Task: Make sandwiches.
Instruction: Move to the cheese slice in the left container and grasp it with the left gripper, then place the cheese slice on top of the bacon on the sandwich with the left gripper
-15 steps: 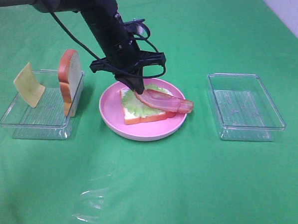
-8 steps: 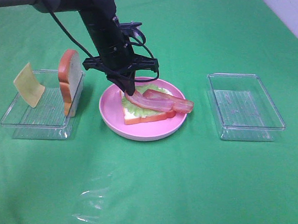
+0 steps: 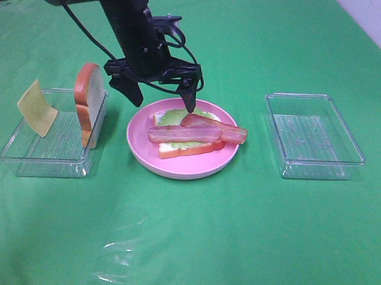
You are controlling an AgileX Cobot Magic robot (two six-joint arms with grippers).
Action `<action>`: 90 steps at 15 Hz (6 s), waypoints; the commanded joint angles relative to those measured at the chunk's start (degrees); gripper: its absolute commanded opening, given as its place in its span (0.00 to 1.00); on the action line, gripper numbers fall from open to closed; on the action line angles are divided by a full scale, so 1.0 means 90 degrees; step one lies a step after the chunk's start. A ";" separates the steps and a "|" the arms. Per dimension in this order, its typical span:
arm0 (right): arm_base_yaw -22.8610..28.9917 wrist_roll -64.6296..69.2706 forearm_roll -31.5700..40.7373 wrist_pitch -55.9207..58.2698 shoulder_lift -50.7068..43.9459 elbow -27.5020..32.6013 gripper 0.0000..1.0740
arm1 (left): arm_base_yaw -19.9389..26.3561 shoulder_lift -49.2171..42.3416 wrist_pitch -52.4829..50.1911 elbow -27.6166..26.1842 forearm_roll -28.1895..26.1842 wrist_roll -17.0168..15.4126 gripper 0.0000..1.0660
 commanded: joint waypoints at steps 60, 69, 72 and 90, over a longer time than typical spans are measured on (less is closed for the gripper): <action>-0.0045 0.0006 0.0051 -0.0038 -0.0210 0.0032 0.79 | 0.2916 -0.0929 -0.0968 0.2489 0.0751 0.0083 0.26; -0.0045 0.0006 0.0051 -0.0038 -0.0210 0.0032 0.79 | 0.2916 -0.0961 -0.1229 0.2489 0.0293 -0.0025 0.00; -0.0045 0.0006 0.0051 -0.0038 -0.0210 0.0032 0.79 | 0.2909 -0.1445 -0.1267 0.2413 0.0032 -0.0025 0.00; -0.0045 0.0006 0.0051 -0.0038 -0.0210 0.0032 0.79 | 0.0095 -0.1197 -0.1369 0.0898 -0.2120 0.0853 0.00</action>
